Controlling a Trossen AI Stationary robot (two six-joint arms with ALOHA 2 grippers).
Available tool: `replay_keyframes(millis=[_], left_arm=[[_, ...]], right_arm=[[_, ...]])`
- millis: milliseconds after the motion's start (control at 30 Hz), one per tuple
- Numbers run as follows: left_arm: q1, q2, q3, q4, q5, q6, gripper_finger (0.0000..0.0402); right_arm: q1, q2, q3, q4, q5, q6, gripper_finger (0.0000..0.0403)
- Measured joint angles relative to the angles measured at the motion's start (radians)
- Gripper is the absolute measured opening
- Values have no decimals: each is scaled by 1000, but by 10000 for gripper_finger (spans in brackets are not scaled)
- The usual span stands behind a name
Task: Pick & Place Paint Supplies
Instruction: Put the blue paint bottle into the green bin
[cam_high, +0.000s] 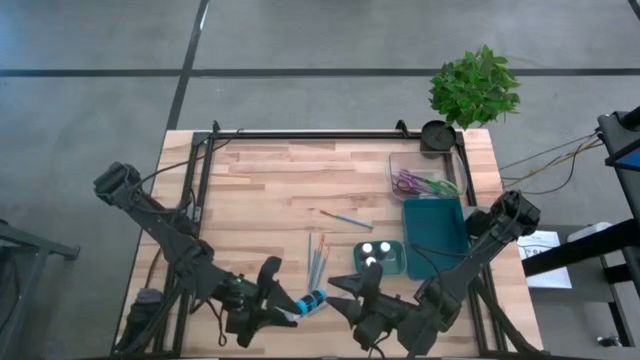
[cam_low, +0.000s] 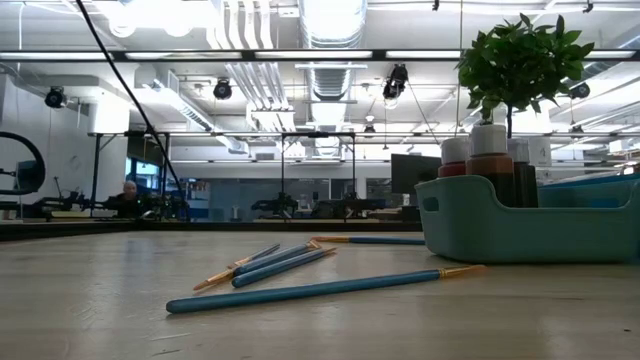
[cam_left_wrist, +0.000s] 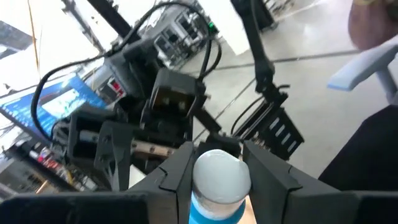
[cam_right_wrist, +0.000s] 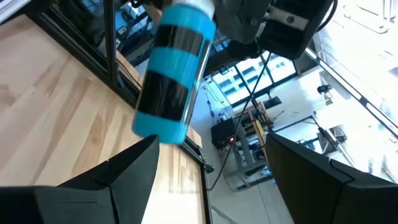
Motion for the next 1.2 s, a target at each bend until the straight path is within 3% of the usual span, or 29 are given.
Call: replay_keyframes(millis=[233, 600, 1200], left_arm=[[43, 9, 0, 50, 111, -9, 116], [50, -33, 4, -109, 37, -104, 116], [42, -46, -2, -199, -22, -123, 116]], right_arm=[[-13, 0, -3, 45, -23, -35, 292], [18, 3, -4, 29, 55, -92, 292], [40, -2, 0, -7, 107, -71, 291]])
